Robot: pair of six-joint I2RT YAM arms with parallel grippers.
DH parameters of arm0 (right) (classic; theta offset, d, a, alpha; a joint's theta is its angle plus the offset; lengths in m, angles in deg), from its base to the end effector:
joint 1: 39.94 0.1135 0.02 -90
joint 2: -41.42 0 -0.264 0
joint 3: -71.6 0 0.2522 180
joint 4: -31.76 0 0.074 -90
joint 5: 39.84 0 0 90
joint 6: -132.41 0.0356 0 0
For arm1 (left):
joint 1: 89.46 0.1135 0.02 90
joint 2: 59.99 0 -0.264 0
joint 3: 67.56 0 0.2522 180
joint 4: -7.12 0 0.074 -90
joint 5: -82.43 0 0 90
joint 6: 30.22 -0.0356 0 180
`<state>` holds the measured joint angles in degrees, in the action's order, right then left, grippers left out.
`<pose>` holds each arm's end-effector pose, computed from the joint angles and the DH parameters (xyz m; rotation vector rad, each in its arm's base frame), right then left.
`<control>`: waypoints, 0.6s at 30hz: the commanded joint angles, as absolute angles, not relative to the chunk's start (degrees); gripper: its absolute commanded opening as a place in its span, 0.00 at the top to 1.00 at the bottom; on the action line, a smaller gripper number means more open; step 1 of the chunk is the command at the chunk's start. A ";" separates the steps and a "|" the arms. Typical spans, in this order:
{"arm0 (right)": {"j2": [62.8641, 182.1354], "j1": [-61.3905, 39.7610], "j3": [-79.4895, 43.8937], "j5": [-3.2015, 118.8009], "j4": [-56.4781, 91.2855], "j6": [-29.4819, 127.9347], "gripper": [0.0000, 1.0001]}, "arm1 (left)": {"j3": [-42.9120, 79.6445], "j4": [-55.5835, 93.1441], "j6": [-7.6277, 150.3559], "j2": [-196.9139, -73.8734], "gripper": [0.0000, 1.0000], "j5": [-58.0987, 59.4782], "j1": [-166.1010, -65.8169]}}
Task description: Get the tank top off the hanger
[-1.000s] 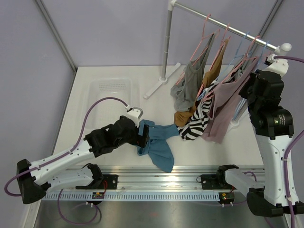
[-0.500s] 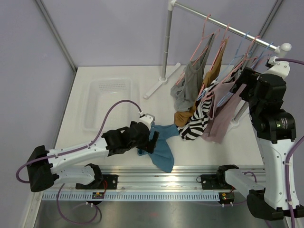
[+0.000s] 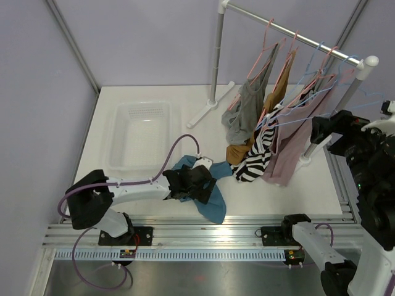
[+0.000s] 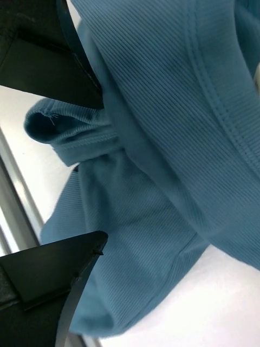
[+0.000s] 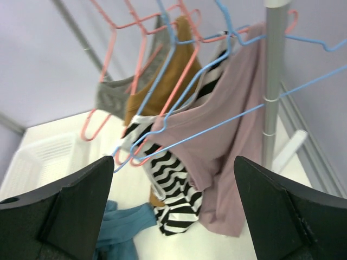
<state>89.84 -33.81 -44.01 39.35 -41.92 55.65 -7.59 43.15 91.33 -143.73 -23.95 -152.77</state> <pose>0.0513 -0.0012 0.5311 0.2454 1.6650 0.0954 0.1331 -0.2425 0.1808 0.6067 2.4971 -0.2602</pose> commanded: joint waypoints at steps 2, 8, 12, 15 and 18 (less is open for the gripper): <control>86.34 -34.05 -44.30 52.77 -42.38 54.72 0.01 | -6.96 35.49 92.30 -150.15 0.06 -24.89 -153.09; 83.00 -34.05 -42.01 57.19 -40.54 54.89 0.01 | -5.29 34.50 93.27 -153.51 1.00 -26.11 -155.90; 81.24 -34.05 -41.13 58.68 -40.27 54.98 0.01 | -1.96 39.85 93.27 -148.96 1.00 -31.02 -156.87; 80.53 -34.05 -40.60 58.86 -40.36 55.07 0.00 | 2.00 46.01 92.57 -142.81 1.00 -36.47 -156.96; 80.09 -34.05 -39.90 58.95 -40.80 55.07 0.00 | 7.44 51.72 90.37 -138.75 1.00 -42.36 -156.87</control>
